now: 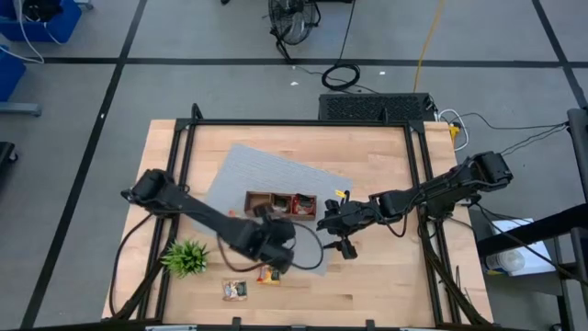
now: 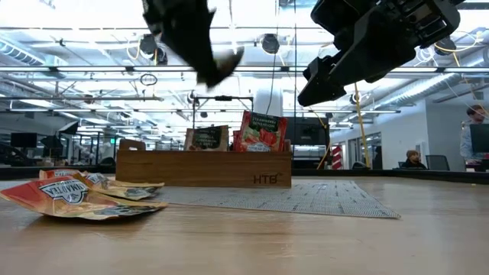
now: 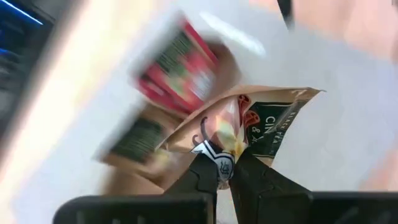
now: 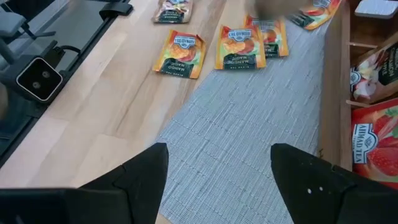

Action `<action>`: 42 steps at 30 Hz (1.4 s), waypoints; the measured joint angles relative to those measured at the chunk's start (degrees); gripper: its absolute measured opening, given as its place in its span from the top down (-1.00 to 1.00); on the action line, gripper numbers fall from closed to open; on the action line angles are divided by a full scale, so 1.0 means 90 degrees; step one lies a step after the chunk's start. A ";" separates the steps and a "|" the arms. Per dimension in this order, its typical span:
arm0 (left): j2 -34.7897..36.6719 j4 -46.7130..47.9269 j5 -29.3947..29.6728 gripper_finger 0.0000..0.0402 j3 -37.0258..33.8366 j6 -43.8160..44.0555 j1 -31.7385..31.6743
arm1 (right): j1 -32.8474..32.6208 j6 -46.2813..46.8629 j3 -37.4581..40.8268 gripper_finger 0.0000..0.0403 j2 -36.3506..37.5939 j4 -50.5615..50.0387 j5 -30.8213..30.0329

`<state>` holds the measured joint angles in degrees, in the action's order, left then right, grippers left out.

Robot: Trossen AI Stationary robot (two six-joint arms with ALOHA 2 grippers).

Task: Pick & Place Tea
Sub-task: Put the brown tea bag into the wooden organizer

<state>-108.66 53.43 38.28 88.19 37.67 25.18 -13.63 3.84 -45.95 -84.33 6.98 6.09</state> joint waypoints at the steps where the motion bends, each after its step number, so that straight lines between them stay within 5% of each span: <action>1: 0.0062 -0.0078 0.0432 0.89 -0.0079 0.0147 0.0057 | 0.0000 -0.0001 0.0000 -0.31 0.0000 0.0010 -0.0002; 4: 0.0172 -0.0496 0.1404 0.89 -0.0599 0.0860 0.0112 | 0.0000 -0.0006 0.0000 -0.31 0.0000 0.0010 -0.0003; 10: 0.0526 -0.2534 0.2155 0.89 -0.2363 0.2282 0.0119 | 0.0000 -0.0019 0.0000 -0.31 0.0000 0.0012 -0.0005; 20: 0.1046 -0.8722 0.3094 0.89 -0.4957 0.1418 0.0496 | 0.0000 -0.0025 0.0000 -0.31 0.0000 0.0014 -0.0005; 29: 0.0750 -1.2417 0.3081 0.89 -0.6685 0.1996 0.0413 | 0.0000 -0.0109 0.0000 -0.30 0.0000 0.0060 -0.0004; 42: -0.0220 -1.3065 0.1907 0.89 -0.6279 0.1776 -0.0298 | 0.0002 -0.0287 0.0000 -0.30 0.0000 0.0194 -0.0003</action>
<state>-110.64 -64.16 55.45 31.68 53.65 22.51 -13.61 1.26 -45.95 -84.33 8.72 6.06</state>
